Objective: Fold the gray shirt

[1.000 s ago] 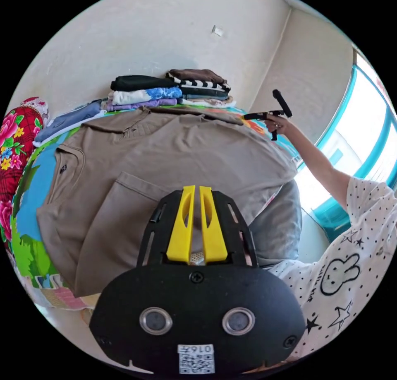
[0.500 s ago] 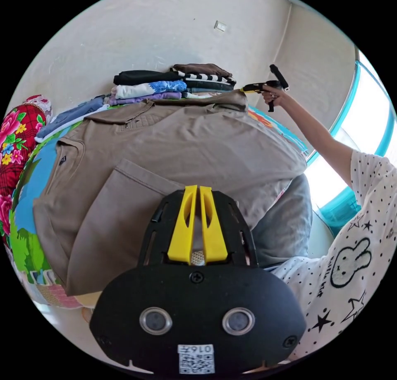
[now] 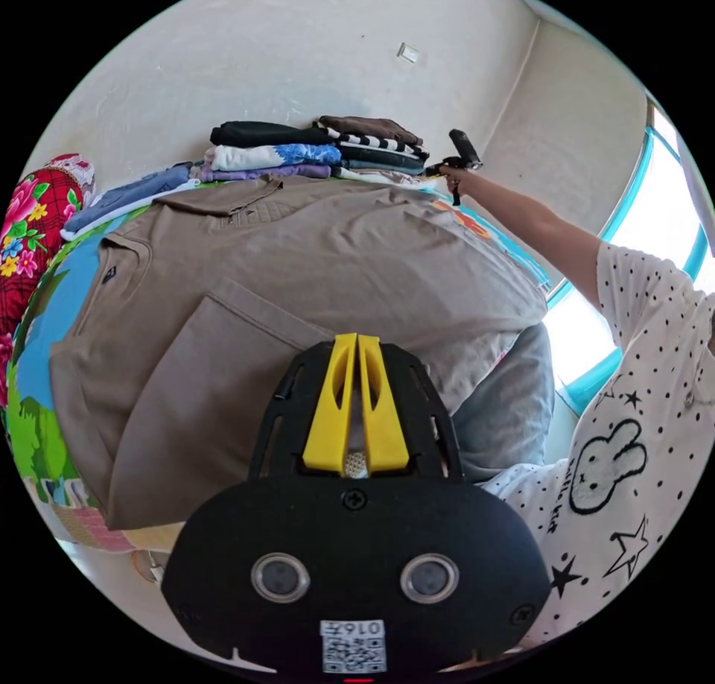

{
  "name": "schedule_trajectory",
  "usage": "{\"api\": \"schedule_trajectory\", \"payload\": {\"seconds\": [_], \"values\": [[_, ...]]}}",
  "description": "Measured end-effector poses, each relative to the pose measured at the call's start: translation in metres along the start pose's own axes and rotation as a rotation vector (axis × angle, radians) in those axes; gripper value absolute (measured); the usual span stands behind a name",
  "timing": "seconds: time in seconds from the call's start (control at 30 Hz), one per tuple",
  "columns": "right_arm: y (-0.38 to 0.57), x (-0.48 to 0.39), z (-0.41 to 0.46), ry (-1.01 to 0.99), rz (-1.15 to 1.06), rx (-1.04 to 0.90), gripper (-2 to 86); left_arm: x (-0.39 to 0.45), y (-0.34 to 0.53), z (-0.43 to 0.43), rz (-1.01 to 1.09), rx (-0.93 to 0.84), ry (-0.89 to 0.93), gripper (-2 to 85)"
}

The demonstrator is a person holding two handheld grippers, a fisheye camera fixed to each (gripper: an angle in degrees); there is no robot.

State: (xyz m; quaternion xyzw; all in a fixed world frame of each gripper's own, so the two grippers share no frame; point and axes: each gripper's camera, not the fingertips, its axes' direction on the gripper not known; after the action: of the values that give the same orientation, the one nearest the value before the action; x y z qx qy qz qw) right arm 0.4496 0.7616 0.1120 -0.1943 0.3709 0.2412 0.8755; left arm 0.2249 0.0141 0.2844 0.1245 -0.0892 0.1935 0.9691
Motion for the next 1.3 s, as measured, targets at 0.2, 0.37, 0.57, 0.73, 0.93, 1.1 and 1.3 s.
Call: {"api": "schedule_trajectory", "payload": {"seconds": [0.2,0.37,0.57,0.73,0.93,1.1,1.3], "values": [[0.005,0.001,0.005,-0.253,-0.244,-0.145,5.9,-0.003,0.007,0.019,-0.006,0.016,0.012,-1.0],[0.069,0.032,0.001,-0.511,-0.275,-0.208,9.5,-0.001,0.010,0.035,0.008,0.012,0.009,-1.0],[0.099,0.067,0.005,-0.424,-0.233,-0.129,8.8,0.044,-0.006,0.058,0.135,-0.028,0.083,-1.0],[0.060,0.083,0.030,-0.589,-0.046,-0.115,8.0,0.122,-0.028,0.110,0.289,-0.074,0.235,-1.0],[0.016,0.059,0.092,-0.488,0.012,-0.247,7.4,0.196,-0.036,0.173,0.442,-0.161,0.167,-1.0],[0.013,0.056,0.126,-0.527,0.034,-0.300,8.0,0.218,-0.053,0.201,0.508,-0.154,0.218,-1.0],[0.020,0.077,0.126,-0.599,0.080,-0.208,1.1,0.220,-0.039,0.243,0.486,-0.219,0.302,-1.0]]}}
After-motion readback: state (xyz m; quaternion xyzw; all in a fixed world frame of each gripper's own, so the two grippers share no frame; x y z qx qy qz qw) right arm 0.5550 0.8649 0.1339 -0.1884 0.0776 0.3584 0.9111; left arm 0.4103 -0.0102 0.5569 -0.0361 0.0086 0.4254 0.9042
